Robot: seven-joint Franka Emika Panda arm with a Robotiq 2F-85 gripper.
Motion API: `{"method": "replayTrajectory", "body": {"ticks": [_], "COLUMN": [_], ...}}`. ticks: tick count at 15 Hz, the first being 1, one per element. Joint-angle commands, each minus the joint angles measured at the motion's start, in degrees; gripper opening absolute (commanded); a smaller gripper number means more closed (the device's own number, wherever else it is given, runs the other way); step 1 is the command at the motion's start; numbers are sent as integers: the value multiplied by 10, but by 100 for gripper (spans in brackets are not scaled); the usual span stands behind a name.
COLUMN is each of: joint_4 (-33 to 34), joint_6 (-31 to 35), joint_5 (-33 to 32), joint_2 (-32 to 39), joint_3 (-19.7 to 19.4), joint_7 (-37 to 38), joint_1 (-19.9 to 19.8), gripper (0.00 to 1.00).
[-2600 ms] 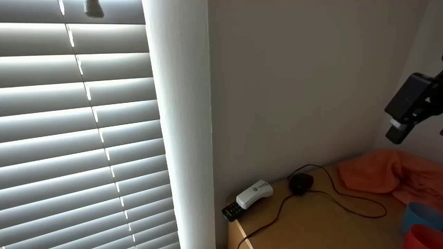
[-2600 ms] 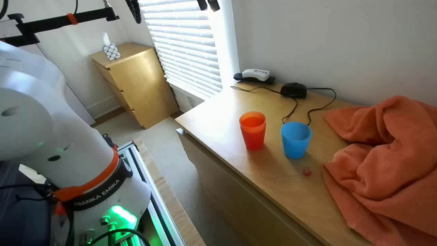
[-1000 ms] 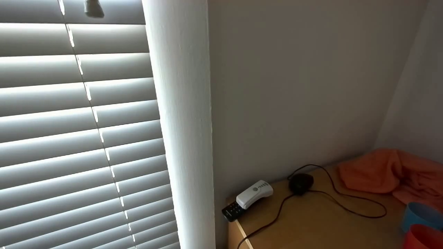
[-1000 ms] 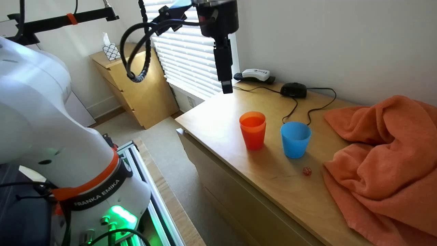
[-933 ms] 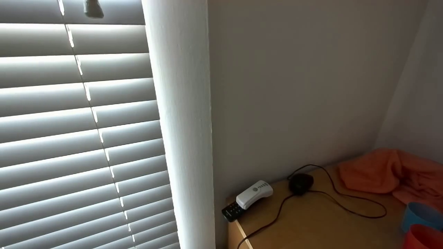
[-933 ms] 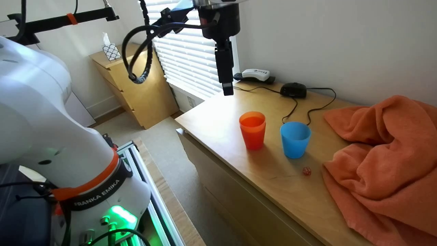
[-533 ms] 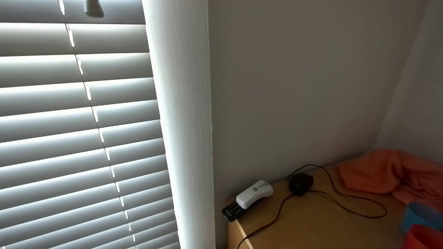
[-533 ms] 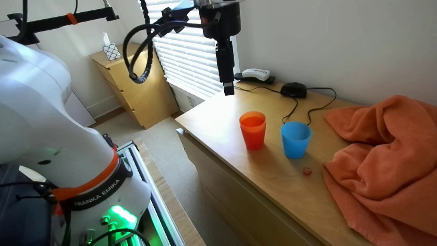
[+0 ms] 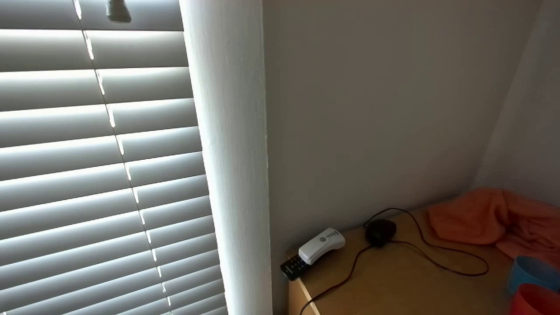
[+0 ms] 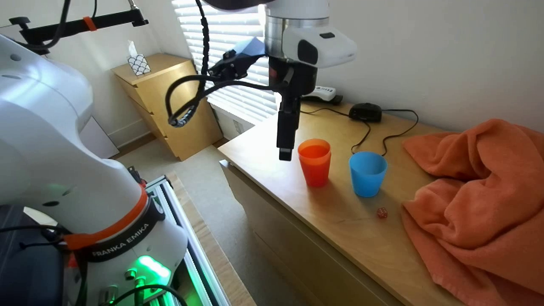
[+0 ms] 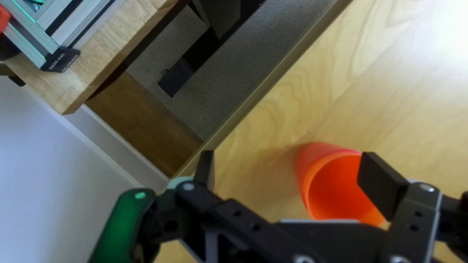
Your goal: Put the orange cup on the cabinet
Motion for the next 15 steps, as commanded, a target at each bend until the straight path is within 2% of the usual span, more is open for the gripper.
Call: {"method": "replayTrajectory", "body": {"ticks": [1, 6, 11, 12, 15], "joint_4": [25, 50, 75, 79, 91], "joint_6": [28, 42, 38, 38, 39], "joint_5": [22, 63, 108, 116, 136], "joint_2": [73, 127, 162, 167, 186], "joint_3": [-27, -46, -56, -57, -57], "joint_7": [-16, -40, -70, -76, -87], "joint_1": [4, 13, 20, 21, 26], "gripper": [100, 100, 87, 92, 92]}}
